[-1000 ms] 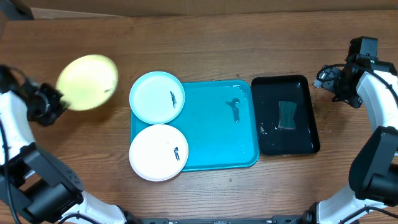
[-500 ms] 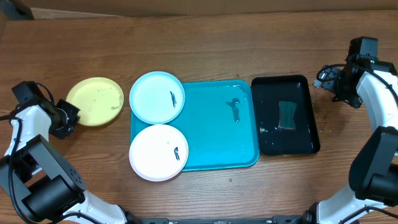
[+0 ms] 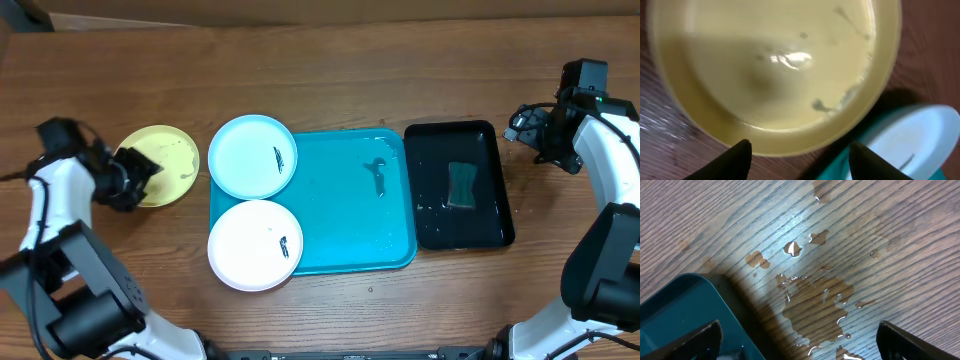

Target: Clean dirty plates on tray and stack at the side

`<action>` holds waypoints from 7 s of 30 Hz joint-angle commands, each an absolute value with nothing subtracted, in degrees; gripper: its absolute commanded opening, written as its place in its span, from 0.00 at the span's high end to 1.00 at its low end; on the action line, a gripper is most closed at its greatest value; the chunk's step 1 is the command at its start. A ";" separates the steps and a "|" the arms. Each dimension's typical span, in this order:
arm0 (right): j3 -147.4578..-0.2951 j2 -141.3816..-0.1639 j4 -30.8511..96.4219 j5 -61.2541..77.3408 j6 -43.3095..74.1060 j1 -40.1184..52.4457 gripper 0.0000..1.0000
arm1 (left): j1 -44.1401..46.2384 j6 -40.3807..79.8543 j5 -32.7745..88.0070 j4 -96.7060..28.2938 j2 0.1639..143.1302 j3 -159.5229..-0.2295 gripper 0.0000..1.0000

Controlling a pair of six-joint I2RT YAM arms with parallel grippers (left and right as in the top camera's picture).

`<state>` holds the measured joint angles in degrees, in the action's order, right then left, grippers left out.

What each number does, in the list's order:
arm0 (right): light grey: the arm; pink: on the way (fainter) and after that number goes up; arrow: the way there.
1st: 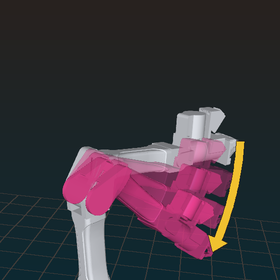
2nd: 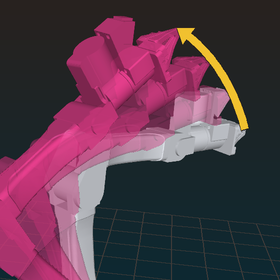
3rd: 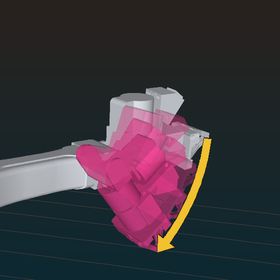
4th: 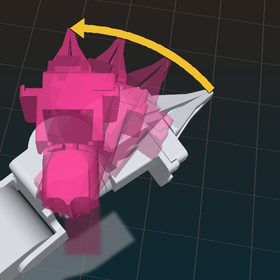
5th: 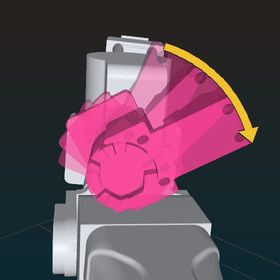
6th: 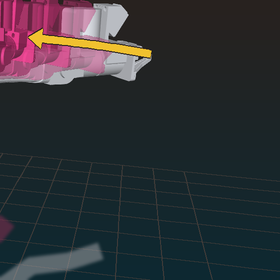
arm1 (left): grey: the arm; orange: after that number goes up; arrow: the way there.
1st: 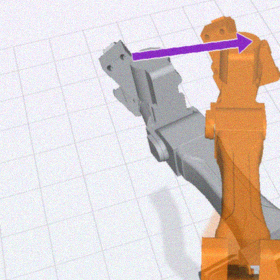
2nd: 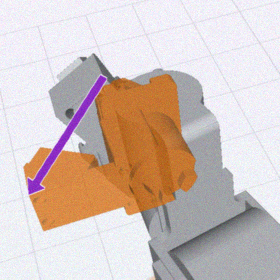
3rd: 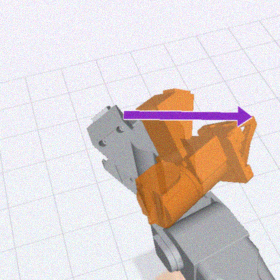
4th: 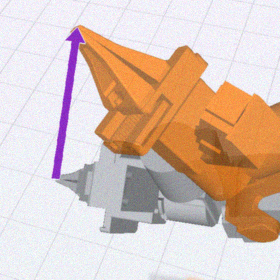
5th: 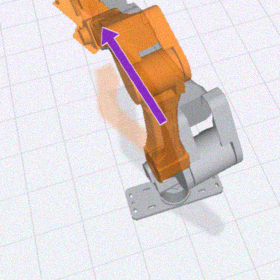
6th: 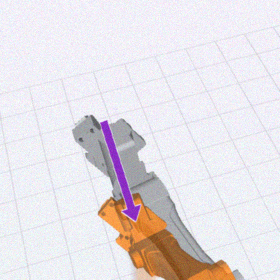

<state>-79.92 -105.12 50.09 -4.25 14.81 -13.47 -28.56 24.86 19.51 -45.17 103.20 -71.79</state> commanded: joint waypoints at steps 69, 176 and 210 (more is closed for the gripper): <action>-80.97 -104.27 49.76 -4.19 15.05 -13.54 0.00 | -4.78 18.39 24.32 -35.94 108.20 -69.65 0.96; -66.43 -104.25 47.90 -3.79 8.93 5.41 0.96 | 12.95 27.03 2.92 -35.53 108.33 -69.52 0.75; -73.54 -104.16 58.96 1.37 5.74 5.52 0.96 | 12.82 23.16 6.00 -39.35 110.93 -72.44 0.87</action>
